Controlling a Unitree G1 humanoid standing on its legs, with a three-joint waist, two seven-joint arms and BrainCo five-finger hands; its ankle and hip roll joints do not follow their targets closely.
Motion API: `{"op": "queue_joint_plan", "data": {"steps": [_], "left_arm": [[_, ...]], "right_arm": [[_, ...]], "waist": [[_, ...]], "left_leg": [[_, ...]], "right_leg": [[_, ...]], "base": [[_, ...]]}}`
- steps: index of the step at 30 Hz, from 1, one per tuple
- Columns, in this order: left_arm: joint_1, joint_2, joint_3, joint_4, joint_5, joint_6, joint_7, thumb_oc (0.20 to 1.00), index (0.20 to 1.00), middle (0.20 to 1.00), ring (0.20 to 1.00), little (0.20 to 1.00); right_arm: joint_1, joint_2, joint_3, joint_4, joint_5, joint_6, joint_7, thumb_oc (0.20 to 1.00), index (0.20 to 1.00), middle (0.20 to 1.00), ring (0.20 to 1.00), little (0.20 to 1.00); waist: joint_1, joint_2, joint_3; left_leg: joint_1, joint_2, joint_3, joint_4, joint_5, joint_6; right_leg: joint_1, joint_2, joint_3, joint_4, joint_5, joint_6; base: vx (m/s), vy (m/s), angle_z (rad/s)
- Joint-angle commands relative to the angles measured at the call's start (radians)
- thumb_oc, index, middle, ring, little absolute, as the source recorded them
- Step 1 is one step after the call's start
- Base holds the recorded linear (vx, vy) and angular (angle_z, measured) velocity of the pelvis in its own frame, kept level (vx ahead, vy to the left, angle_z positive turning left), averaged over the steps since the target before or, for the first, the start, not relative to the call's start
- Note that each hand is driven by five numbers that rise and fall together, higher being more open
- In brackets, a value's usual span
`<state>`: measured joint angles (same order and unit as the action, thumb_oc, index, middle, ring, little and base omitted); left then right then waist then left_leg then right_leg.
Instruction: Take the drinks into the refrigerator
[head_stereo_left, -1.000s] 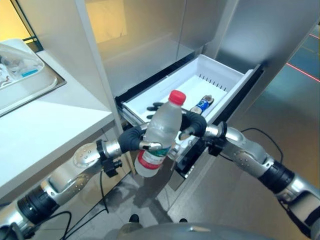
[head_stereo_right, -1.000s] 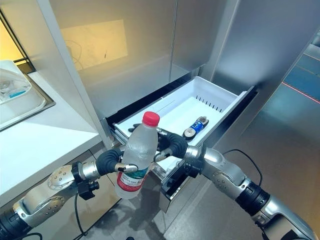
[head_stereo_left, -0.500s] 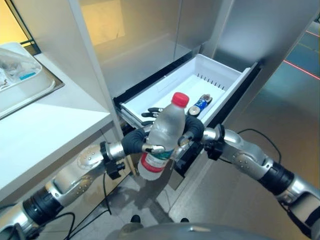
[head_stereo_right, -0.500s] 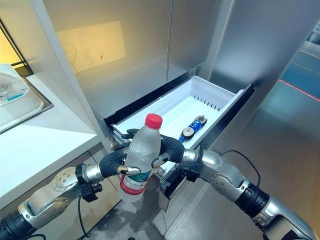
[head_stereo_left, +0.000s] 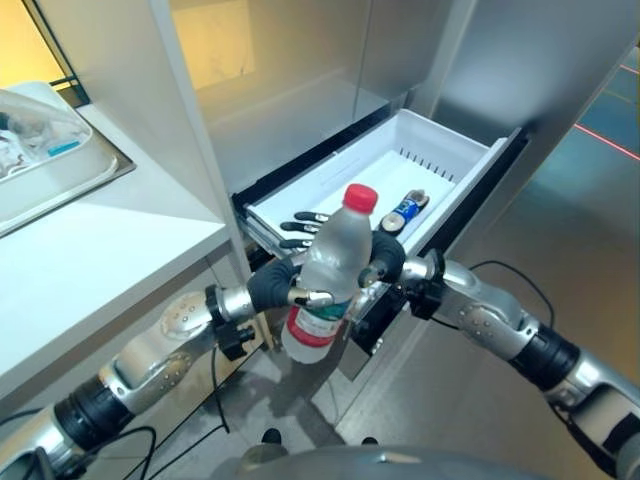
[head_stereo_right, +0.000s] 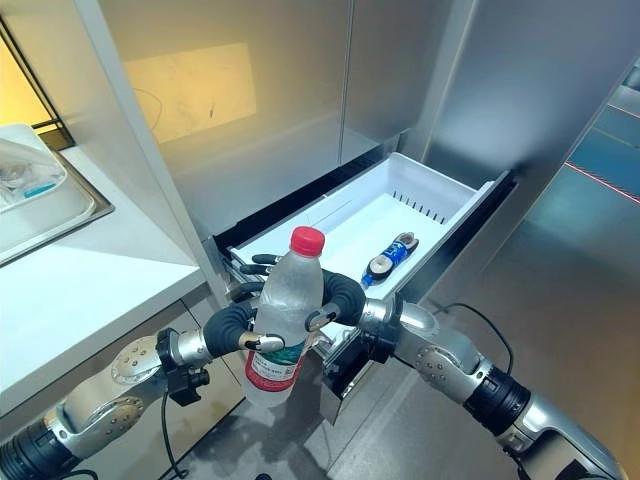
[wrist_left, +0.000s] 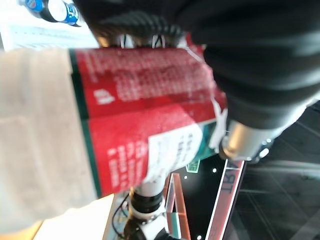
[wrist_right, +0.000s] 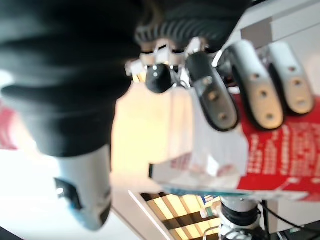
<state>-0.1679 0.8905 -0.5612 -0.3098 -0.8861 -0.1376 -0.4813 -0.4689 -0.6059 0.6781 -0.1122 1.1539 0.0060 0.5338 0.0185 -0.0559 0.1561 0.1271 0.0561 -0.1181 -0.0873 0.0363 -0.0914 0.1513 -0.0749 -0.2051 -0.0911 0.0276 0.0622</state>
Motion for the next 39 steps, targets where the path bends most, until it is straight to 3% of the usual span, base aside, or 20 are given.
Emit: {"op": "queue_joint_plan", "data": {"steps": [1, 2, 3, 4, 28, 29, 30, 39], "left_arm": [[-0.106, -0.086, 0.006, -0.004, 0.021, -0.039, -0.009, 0.200, 0.200, 0.200, 0.200, 0.200], [-0.103, -0.088, 0.006, -0.003, 0.025, -0.037, -0.009, 0.200, 0.200, 0.200, 0.200, 0.200], [-0.102, -0.088, 0.007, -0.005, 0.029, -0.035, -0.009, 0.200, 0.200, 0.200, 0.200, 0.200], [-0.099, -0.090, 0.009, -0.004, 0.028, -0.033, -0.008, 0.200, 0.200, 0.200, 0.200, 0.200], [-0.082, -0.102, 0.020, 0.012, 0.025, -0.016, 0.016, 0.200, 0.200, 0.200, 0.200, 0.200], [-0.079, -0.104, 0.021, 0.013, 0.025, -0.015, 0.017, 0.561, 0.561, 0.561, 0.561, 0.561], [-0.074, -0.106, 0.024, 0.016, 0.027, -0.015, 0.020, 1.000, 1.000, 1.000, 1.000, 1.000], [-0.020, -0.129, 0.033, 0.037, 0.041, 0.008, 0.055, 1.000, 1.000, 1.000, 1.000, 1.000]], "right_arm": [[-0.118, 0.118, 0.024, -0.089, 0.037, -0.044, 0.010, 0.771, 0.771, 0.771, 0.771, 0.771], [-0.117, 0.134, 0.023, -0.086, 0.040, -0.045, 0.006, 0.592, 0.592, 0.592, 0.592, 0.592], [-0.117, 0.145, 0.026, -0.087, 0.040, -0.046, 0.002, 0.354, 0.354, 0.354, 0.354, 0.354], [-0.120, 0.150, 0.028, -0.097, 0.038, -0.046, 0.003, 0.209, 0.209, 0.209, 0.209, 0.209], [-0.056, 0.174, 0.044, -0.100, 0.094, -0.023, -0.023, 0.200, 0.200, 0.200, 0.200, 0.200], [-0.051, 0.179, 0.042, -0.094, 0.102, -0.023, -0.028, 0.200, 0.200, 0.200, 0.200, 0.200], [-0.041, 0.185, 0.035, -0.086, 0.109, -0.025, -0.037, 0.200, 0.200, 0.200, 0.200, 0.200], [0.026, 0.237, -0.010, -0.053, 0.183, -0.039, -0.115, 0.200, 0.200, 0.200, 0.200, 0.200]], "waist": [[0.008, -0.009, -0.021], [0.009, -0.008, -0.021], [0.010, -0.007, -0.022], [0.011, -0.007, -0.022], [0.007, -0.010, -0.023], [0.007, -0.010, -0.023], [0.006, -0.009, -0.024], [-0.004, -0.008, -0.029]], "left_leg": [[-0.033, -0.071, -0.060, 0.032, -0.058, 0.093], [-0.032, -0.071, -0.060, 0.031, -0.058, 0.094], [-0.032, -0.071, -0.060, 0.031, -0.058, 0.094], [-0.032, -0.071, -0.060, 0.031, -0.059, 0.094], [-0.026, -0.069, -0.063, 0.031, -0.059, 0.093], [-0.026, -0.069, -0.063, 0.030, -0.058, 0.092], [-0.026, -0.069, -0.063, 0.030, -0.058, 0.092], [-0.025, -0.070, -0.060, 0.028, -0.058, 0.093]], "right_leg": [[-0.023, 0.022, -0.056, 0.104, -0.090, -0.019], [-0.024, 0.022, -0.055, 0.105, -0.090, -0.019], [-0.024, 0.021, -0.057, 0.105, -0.091, -0.020], [-0.024, 0.021, -0.057, 0.106, -0.092, -0.020], [-0.017, 0.024, -0.060, 0.105, -0.094, -0.024], [-0.017, 0.024, -0.060, 0.104, -0.093, -0.024], [-0.016, 0.024, -0.060, 0.103, -0.093, -0.024], [-0.015, 0.021, -0.055, 0.098, -0.089, -0.025]], "base": [[0.00, 0.000, 0.00], [0.00, 0.000, 0.00], [0.00, 0.000, 0.00], [0.00, 0.000, 0.00], [0.00, 0.000, 0.00], [0.00, 0.000, 0.00], [0.00, 0.000, 0.00], [0.00, 0.000, 0.00]]}}
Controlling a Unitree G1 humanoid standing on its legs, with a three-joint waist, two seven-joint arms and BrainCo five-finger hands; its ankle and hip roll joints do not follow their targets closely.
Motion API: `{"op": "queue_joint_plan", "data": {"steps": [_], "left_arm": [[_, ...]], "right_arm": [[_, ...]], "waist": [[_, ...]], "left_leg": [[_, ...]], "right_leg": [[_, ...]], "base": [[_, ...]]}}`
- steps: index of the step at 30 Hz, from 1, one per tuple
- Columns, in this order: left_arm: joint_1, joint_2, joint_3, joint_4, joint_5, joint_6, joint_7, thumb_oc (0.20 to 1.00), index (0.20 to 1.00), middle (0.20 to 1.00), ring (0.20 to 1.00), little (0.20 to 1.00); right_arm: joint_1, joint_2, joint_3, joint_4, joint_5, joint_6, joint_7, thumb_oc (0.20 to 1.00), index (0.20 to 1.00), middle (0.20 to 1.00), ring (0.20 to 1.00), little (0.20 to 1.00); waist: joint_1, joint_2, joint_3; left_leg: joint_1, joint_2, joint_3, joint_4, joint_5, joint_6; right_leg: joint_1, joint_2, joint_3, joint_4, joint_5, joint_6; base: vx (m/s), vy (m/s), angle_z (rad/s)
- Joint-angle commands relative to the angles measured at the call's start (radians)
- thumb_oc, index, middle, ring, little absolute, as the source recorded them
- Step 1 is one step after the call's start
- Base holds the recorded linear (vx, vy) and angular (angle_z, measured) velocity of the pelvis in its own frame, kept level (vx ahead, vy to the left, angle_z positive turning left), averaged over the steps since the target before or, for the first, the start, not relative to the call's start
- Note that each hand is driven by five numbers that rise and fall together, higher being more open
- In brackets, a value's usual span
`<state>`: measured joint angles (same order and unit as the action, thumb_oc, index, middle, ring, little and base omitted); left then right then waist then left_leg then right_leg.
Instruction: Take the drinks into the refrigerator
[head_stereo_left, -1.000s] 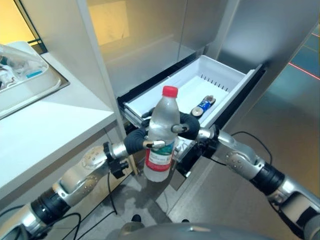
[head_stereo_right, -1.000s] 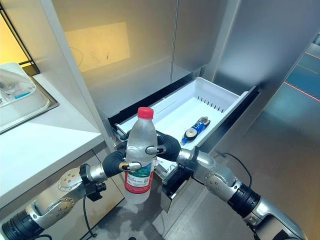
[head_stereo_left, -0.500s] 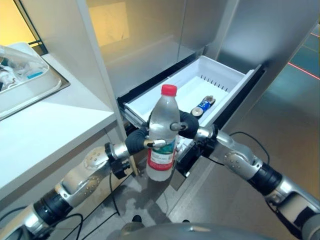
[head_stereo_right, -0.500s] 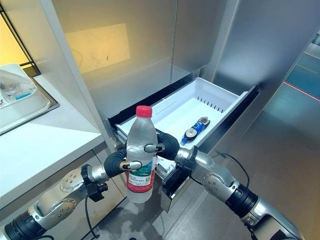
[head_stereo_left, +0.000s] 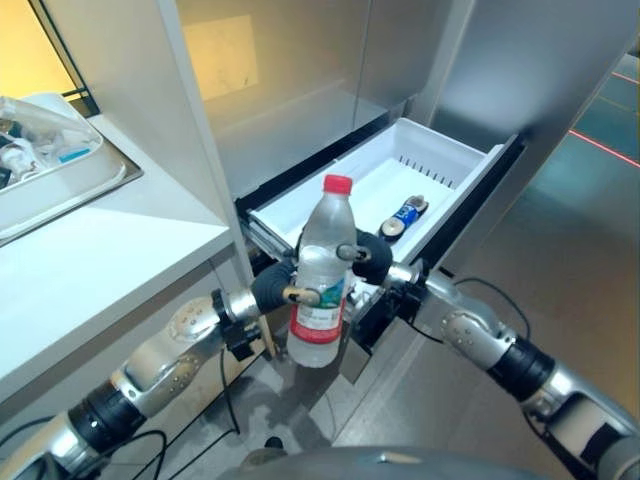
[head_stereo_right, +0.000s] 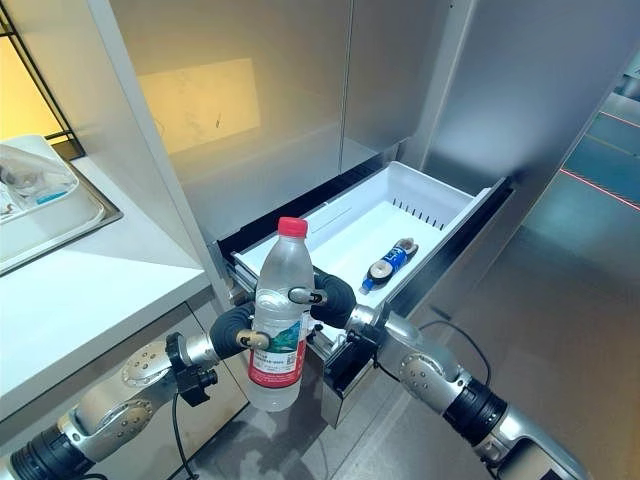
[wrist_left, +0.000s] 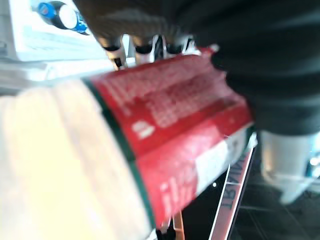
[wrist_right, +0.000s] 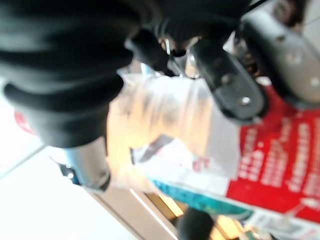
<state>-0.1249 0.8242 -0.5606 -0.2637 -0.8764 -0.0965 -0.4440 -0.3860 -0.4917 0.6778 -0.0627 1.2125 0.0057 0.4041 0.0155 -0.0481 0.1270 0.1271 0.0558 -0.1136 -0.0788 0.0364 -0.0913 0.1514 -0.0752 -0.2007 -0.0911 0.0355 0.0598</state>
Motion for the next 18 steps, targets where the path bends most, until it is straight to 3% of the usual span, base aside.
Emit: {"op": "queue_joint_plan", "data": {"steps": [1, 12, 18], "left_arm": [[-0.063, -0.063, 0.032, -0.011, 0.030, -0.033, 0.019, 1.000, 1.000, 1.000, 1.000, 1.000], [-0.030, -0.079, 0.052, -0.001, 0.035, -0.028, 0.048, 1.000, 1.000, 1.000, 1.000, 1.000], [0.010, -0.079, 0.088, 0.001, 0.028, -0.027, 0.050, 1.000, 1.000, 1.000, 1.000, 1.000]], "right_arm": [[-0.059, 0.125, -0.008, -0.102, 0.129, -0.035, 0.013, 0.200, 0.200, 0.200, 0.200, 0.200], [-0.130, 0.145, -0.083, -0.033, 0.116, -0.099, -0.060, 0.200, 0.200, 0.200, 0.200, 0.200], [-0.167, 0.114, -0.172, 0.008, 0.089, -0.144, -0.092, 0.200, 0.200, 0.200, 0.200, 0.200]], "waist": [[-0.001, -0.015, 0.000], [-0.003, -0.011, -0.006], [-0.002, -0.010, -0.010]], "left_leg": [[-0.025, -0.070, -0.065, 0.019, -0.058, 0.093], [-0.022, -0.067, -0.053, 0.016, -0.059, 0.096], [-0.020, -0.066, -0.048, 0.015, -0.060, 0.096]], "right_leg": [[-0.015, 0.021, -0.058, 0.097, -0.096, -0.022], [-0.015, 0.022, -0.050, 0.092, -0.092, -0.020], [-0.014, 0.022, -0.049, 0.090, -0.091, -0.019]], "base": [[0.00, 0.000, 0.00], [0.00, 0.000, 0.00], [0.00, 0.000, 0.00]]}}
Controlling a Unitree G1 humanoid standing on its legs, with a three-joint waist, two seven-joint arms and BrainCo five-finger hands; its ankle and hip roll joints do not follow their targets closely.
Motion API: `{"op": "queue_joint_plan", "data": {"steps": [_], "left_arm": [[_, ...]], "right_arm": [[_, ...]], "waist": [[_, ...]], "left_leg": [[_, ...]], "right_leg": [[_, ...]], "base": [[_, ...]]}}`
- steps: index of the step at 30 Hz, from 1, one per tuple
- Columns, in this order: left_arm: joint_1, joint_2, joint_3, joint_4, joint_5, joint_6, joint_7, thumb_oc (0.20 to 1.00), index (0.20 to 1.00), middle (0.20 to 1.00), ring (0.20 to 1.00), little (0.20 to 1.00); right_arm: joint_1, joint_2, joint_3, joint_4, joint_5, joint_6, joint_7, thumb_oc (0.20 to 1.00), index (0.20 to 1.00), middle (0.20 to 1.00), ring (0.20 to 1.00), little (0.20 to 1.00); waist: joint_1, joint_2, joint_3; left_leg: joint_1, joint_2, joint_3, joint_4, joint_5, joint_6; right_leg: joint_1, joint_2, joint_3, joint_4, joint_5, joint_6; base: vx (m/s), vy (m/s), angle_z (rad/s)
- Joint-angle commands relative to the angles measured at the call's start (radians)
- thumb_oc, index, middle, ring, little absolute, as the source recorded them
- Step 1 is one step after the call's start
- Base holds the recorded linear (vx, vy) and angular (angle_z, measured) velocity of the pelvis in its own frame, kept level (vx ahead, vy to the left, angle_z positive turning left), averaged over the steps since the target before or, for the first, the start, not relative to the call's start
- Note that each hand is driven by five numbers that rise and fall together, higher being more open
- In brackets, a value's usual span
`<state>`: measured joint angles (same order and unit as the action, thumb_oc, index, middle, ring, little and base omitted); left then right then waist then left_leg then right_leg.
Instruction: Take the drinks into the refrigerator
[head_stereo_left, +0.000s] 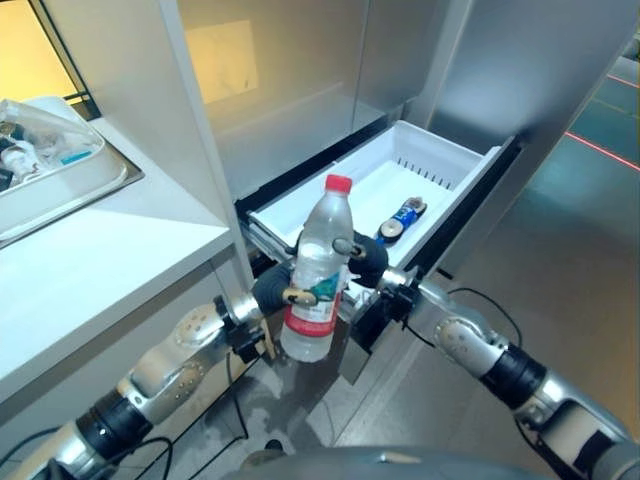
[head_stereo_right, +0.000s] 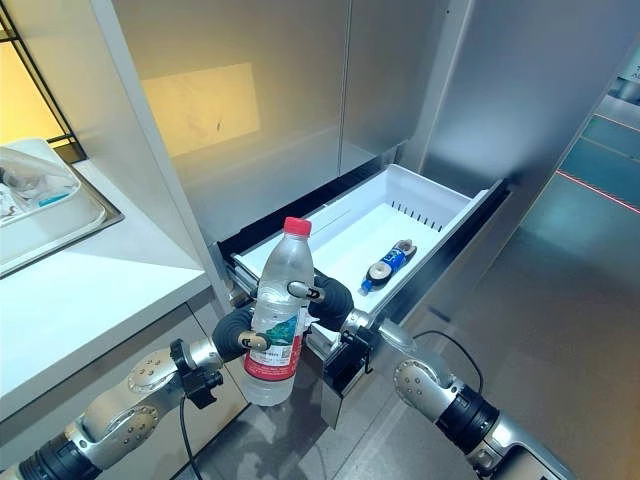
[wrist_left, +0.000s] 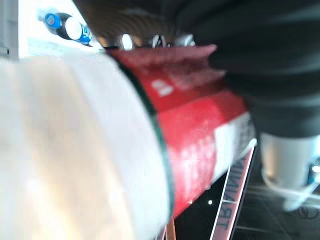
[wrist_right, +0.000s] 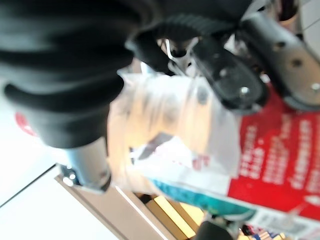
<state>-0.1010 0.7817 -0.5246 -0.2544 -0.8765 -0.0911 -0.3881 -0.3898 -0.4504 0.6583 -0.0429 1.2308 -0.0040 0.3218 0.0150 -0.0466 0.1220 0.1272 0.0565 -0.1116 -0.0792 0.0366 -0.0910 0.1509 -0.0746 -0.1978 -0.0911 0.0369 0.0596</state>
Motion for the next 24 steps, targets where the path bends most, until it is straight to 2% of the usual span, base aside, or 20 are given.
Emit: {"op": "queue_joint_plan", "data": {"steps": [1, 5, 10, 24], "left_arm": [[-0.004, -0.039, 0.064, -0.011, 0.028, -0.035, -0.005, 1.000, 1.000, 1.000, 1.000, 1.000], [0.052, -0.032, 0.135, -0.016, 0.014, -0.049, -0.009, 1.000, 1.000, 1.000, 1.000, 1.000], [0.101, -0.034, 0.176, -0.016, 0.001, -0.054, -0.014, 1.000, 1.000, 1.000, 1.000, 1.000], [0.202, -0.048, 0.237, 0.001, -0.013, -0.049, -0.027, 1.000, 1.000, 1.000, 1.000, 1.000]], "right_arm": [[-0.168, 0.068, -0.166, -0.002, 0.071, -0.140, -0.012, 0.200, 0.200, 0.200, 0.200, 0.200], [-0.193, 0.003, -0.252, 0.010, 0.054, -0.181, -0.027, 0.200, 0.200, 0.200, 0.200, 0.200], [-0.221, -0.057, -0.305, 0.040, 0.047, -0.207, -0.046, 0.200, 0.200, 0.200, 0.200, 0.200], [-0.277, -0.178, -0.380, 0.123, 0.005, -0.241, -0.068, 0.200, 0.200, 0.200, 0.200, 0.200]], "waist": [[0.000, -0.011, -0.005], [0.004, -0.012, -0.004], [0.006, -0.014, -0.002], [0.005, -0.015, 0.003]], "left_leg": [[-0.019, -0.067, -0.050, 0.015, -0.061, 0.096], [-0.022, -0.067, -0.051, 0.013, -0.060, 0.096], [-0.022, -0.066, -0.049, 0.010, -0.058, 0.097], [-0.022, -0.065, -0.041, 0.009, -0.059, 0.099]], "right_leg": [[-0.013, 0.022, -0.051, 0.090, -0.092, -0.019], [-0.019, 0.023, -0.050, 0.093, -0.091, -0.017], [-0.023, 0.024, -0.052, 0.094, -0.090, -0.016], [-0.031, 0.026, -0.044, 0.100, -0.090, -0.013]], "base": [[0.00, 0.000, 0.00], [0.00, 0.000, 0.00], [0.00, 0.000, 0.00], [0.00, 0.001, -0.02]]}}
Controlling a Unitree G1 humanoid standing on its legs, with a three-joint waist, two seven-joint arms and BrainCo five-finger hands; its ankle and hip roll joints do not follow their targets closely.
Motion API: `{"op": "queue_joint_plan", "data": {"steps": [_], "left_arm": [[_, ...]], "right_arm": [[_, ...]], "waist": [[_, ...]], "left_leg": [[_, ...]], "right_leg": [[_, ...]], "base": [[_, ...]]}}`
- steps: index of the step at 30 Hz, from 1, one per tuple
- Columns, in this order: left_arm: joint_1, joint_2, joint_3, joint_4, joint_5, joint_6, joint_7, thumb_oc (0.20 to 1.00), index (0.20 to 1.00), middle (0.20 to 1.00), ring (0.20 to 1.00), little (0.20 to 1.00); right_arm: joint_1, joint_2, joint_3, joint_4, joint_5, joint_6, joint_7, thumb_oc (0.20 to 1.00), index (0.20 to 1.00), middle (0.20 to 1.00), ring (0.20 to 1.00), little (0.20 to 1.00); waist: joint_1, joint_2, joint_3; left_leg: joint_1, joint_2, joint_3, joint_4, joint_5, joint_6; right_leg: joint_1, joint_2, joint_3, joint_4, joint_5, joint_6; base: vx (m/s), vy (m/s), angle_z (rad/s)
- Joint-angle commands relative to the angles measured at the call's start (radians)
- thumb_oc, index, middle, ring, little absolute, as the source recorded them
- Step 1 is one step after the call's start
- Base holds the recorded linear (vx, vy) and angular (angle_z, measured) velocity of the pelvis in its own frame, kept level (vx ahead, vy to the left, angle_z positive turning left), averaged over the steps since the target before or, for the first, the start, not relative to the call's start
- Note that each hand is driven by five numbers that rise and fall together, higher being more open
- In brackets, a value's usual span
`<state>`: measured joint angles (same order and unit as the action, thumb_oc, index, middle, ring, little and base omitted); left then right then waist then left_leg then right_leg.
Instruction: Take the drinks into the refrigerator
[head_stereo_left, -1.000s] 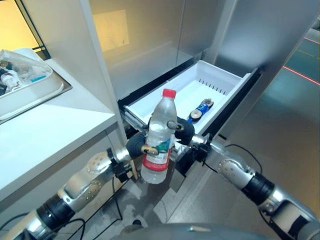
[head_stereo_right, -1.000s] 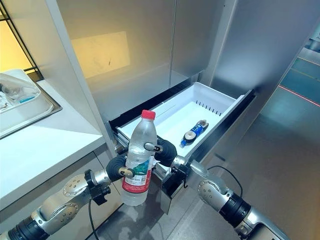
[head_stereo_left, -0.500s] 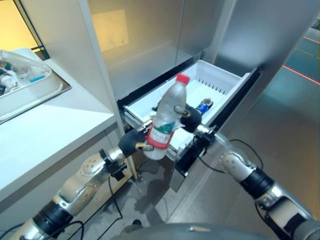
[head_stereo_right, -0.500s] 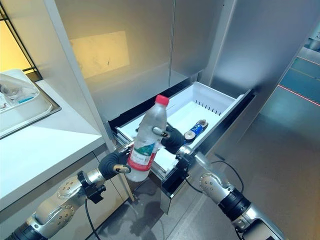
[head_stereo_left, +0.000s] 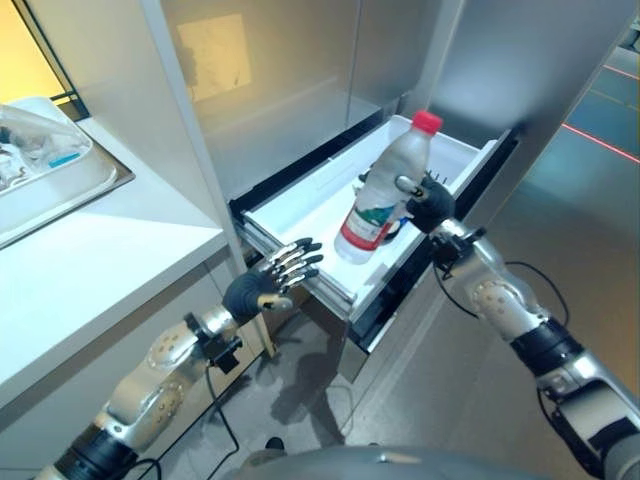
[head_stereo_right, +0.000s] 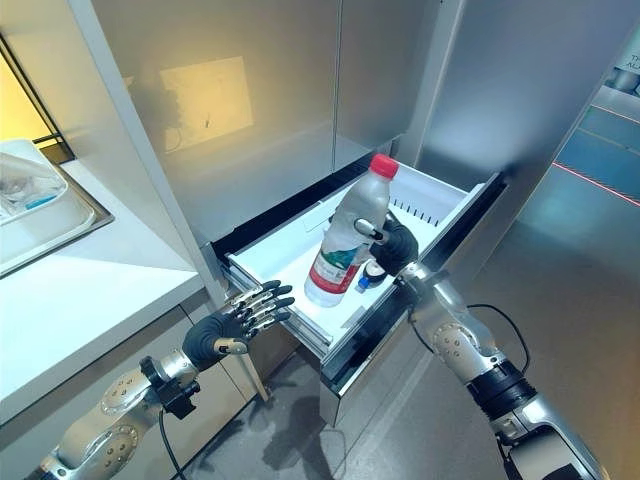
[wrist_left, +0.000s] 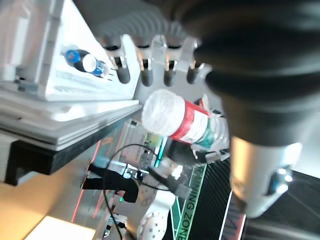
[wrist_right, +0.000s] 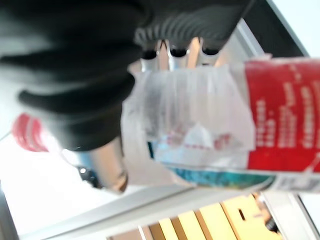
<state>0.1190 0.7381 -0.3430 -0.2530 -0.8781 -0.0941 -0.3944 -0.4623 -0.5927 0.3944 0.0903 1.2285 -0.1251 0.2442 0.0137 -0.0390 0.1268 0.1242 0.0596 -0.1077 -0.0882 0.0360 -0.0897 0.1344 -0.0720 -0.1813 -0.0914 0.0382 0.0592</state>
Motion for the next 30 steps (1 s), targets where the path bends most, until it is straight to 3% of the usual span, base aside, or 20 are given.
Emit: {"op": "queue_joint_plan", "data": {"steps": [1, 7, 18, 30], "left_arm": [[-0.017, -0.004, 0.055, 0.000, -0.011, -0.046, -0.020, 1.000, 1.000, 1.000, 1.000, 1.000], [-0.007, 0.039, 0.106, -0.042, 0.010, -0.091, -0.026, 1.000, 1.000, 1.000, 1.000, 1.000], [-0.053, 0.126, 0.075, -0.088, -0.028, -0.118, -0.066, 1.000, 1.000, 1.000, 1.000, 1.000], [-0.154, 0.185, -0.008, -0.095, -0.039, -0.138, -0.049, 1.000, 1.000, 1.000, 1.000, 1.000]], "right_arm": [[-0.205, -0.036, -0.116, -0.010, 0.007, -0.120, 0.009, 0.200, 0.200, 0.200, 0.200, 0.200], [-0.285, -0.157, -0.033, 0.105, -0.094, -0.083, 0.015, 0.200, 0.200, 0.200, 0.200, 0.200], [-0.577, -0.244, 0.118, 0.346, -0.189, -0.108, -0.014, 0.200, 0.200, 0.200, 0.200, 0.200], [-0.763, -0.147, 0.214, 0.471, -0.197, -0.127, -0.059, 0.200, 0.200, 0.200, 0.200, 0.200]], "waist": [[0.006, -0.023, -0.001], [0.015, -0.031, 0.014], [0.032, -0.038, 0.079], [0.049, -0.045, 0.148]], "left_leg": [[-0.019, -0.068, -0.045, 0.018, -0.058, 0.097], [-0.035, -0.070, -0.045, 0.024, -0.054, 0.096], [-0.120, -0.076, -0.043, 0.044, -0.033, 0.101], [-0.201, -0.086, -0.035, 0.066, -0.018, 0.114]], "right_leg": [[-0.015, 0.023, -0.060, 0.100, -0.092, -0.013], [-0.033, 0.023, -0.059, 0.108, -0.090, -0.012], [-0.131, 0.021, -0.054, 0.143, -0.078, -0.006], [-0.238, 0.015, -0.025, 0.193, -0.069, -0.003]], "base": [[0.00, 0.000, 0.00], [0.00, 0.000, -0.01], [-0.03, 0.012, -0.06], [-0.01, 0.014, -0.03]]}}
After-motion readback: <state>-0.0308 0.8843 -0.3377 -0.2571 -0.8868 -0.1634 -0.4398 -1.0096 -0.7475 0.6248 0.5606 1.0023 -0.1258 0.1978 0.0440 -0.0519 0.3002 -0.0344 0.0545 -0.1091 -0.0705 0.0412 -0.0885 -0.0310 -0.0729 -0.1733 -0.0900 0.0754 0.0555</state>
